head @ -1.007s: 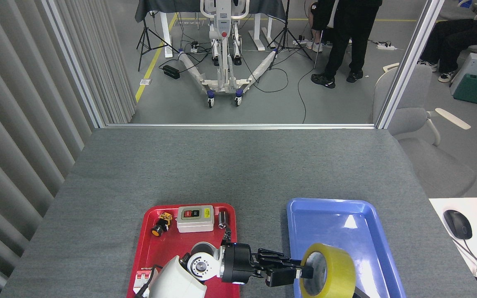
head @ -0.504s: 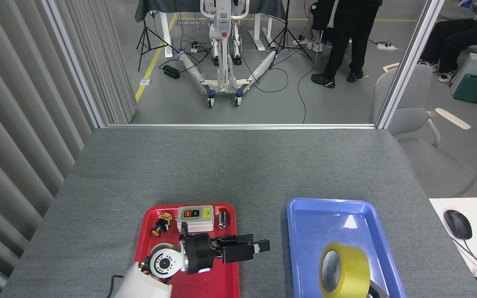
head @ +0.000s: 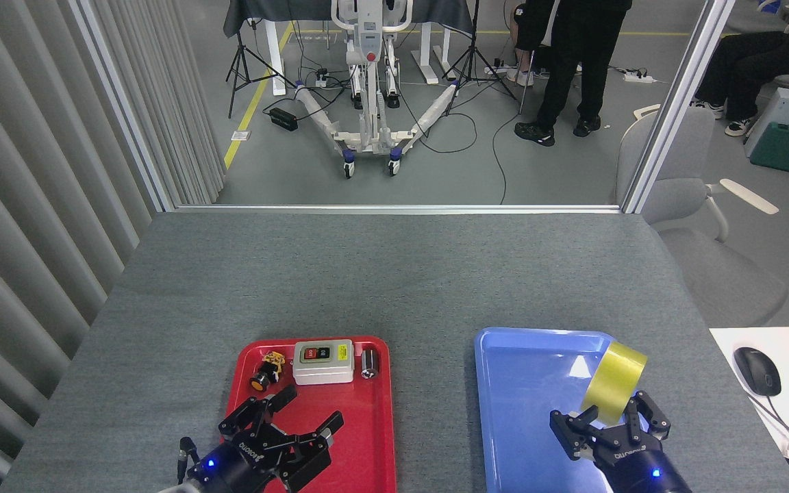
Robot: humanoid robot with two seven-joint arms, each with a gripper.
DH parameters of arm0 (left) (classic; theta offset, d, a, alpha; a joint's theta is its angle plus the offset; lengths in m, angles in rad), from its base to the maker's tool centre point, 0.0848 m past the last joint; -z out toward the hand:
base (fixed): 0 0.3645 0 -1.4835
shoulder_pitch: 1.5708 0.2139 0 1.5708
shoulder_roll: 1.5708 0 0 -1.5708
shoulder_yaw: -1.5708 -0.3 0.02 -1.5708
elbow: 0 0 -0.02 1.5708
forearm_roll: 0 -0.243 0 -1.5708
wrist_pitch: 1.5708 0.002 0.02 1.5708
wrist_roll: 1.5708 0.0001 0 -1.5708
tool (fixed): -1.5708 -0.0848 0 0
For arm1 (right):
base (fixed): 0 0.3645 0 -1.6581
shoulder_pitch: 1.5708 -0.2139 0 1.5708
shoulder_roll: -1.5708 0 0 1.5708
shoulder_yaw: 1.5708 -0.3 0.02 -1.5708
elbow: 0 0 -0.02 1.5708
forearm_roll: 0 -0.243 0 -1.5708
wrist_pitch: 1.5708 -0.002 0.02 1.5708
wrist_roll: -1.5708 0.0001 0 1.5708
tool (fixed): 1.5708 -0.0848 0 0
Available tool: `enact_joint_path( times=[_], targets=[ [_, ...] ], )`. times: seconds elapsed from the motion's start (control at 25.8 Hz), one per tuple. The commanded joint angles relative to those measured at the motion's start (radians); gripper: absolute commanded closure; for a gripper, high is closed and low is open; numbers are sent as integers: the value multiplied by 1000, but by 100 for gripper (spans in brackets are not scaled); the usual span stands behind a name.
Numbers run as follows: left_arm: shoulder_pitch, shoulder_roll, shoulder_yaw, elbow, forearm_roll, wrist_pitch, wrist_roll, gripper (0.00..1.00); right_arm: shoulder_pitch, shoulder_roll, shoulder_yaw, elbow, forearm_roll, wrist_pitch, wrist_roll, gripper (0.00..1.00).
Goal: Place and move tape with both arms
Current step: 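Lower the tape roll flat into the blue tray with the right gripper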
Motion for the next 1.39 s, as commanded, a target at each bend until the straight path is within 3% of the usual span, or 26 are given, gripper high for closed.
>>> enact_joint_path(
  times=[0.0,0.12,0.23,0.54,0.66,0.81,0.93,1.12,1.36],
  targets=[
    [15,4,5,-13,-108,2,20,0,-29,6,40,1,-25,155,251,100],
    [60,-25,80,-18,-128,5,4,1,-95,31,132,3,-68,419,501,100],
    [75,-42,100,-16,-139,25,3,0,-136,71,177,10,-67,585,602,100],
    [60,-39,98,90,-101,264,-5,0,-201,62,178,24,-71,528,691,100],
    [14,-17,92,172,-56,261,-3,0,-228,55,180,23,-68,514,765,100],
    [14,-22,14,157,-58,247,26,0,-285,42,180,24,-76,493,969,100],
    [17,-28,5,163,-61,247,124,0,-323,22,178,43,-85,450,1072,100],
    [31,-35,2,166,-64,247,182,0,-357,-34,172,84,-137,315,1149,100],
    [55,-28,12,148,-111,212,254,0,-435,-50,181,181,-142,244,1247,100]
  ],
)
